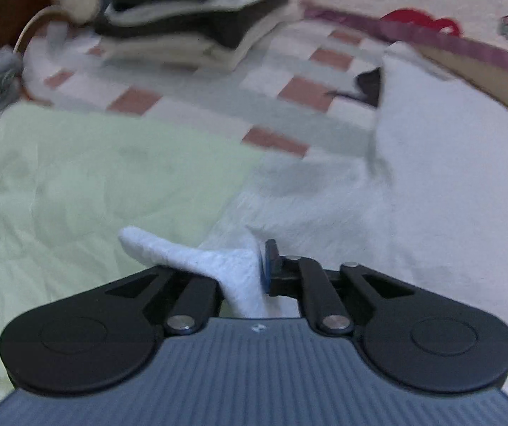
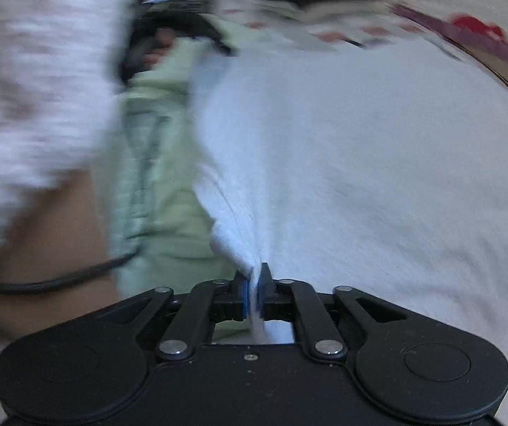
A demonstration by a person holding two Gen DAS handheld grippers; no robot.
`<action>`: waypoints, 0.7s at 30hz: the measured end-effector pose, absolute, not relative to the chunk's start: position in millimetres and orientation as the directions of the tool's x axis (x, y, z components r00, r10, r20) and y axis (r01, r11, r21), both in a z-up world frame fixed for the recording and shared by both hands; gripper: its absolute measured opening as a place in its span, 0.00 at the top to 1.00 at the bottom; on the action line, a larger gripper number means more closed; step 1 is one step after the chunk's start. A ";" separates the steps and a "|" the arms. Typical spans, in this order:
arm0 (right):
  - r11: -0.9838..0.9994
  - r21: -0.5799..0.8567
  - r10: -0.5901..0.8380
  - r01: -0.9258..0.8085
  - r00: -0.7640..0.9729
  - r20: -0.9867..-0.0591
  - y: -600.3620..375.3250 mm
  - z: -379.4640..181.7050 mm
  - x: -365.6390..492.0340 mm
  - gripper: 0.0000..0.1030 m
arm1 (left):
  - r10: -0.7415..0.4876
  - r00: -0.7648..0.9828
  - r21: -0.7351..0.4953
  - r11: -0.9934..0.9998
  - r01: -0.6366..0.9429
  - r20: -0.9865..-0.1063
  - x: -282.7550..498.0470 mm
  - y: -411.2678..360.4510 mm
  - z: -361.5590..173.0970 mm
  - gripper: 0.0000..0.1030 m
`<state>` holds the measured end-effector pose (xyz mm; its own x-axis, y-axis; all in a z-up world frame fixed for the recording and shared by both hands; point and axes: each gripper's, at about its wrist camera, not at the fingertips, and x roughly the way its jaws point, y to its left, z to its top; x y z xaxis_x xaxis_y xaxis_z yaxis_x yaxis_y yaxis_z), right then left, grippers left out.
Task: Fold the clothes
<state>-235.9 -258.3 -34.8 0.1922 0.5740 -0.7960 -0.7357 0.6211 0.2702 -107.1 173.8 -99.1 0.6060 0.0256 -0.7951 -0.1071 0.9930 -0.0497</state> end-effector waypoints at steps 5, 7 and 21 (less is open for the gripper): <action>0.709 0.325 0.590 -0.626 0.273 -0.760 -289.3 -13.2 -199.9 0.51 | -0.018 0.690 -0.135 0.984 -0.116 -0.723 -100.9 179.7 -52.8 0.74; 0.738 0.348 0.592 -0.579 0.306 -0.746 -301.7 -4.6 -185.5 0.51 | -0.011 0.745 -0.100 0.992 -0.075 -0.668 -93.0 167.3 -30.7 0.61; 0.972 0.235 0.183 -0.003 0.634 -0.751 -445.2 -32.9 21.4 0.52 | -0.224 0.744 -0.118 0.974 0.194 -0.629 104.2 58.8 -31.1 0.46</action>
<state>21.4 -445.2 -32.9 0.6342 0.1833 -0.7511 -0.0031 0.9721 0.2347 104.2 58.8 -31.1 0.7439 -0.2243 -0.6295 0.1942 0.9739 -0.1175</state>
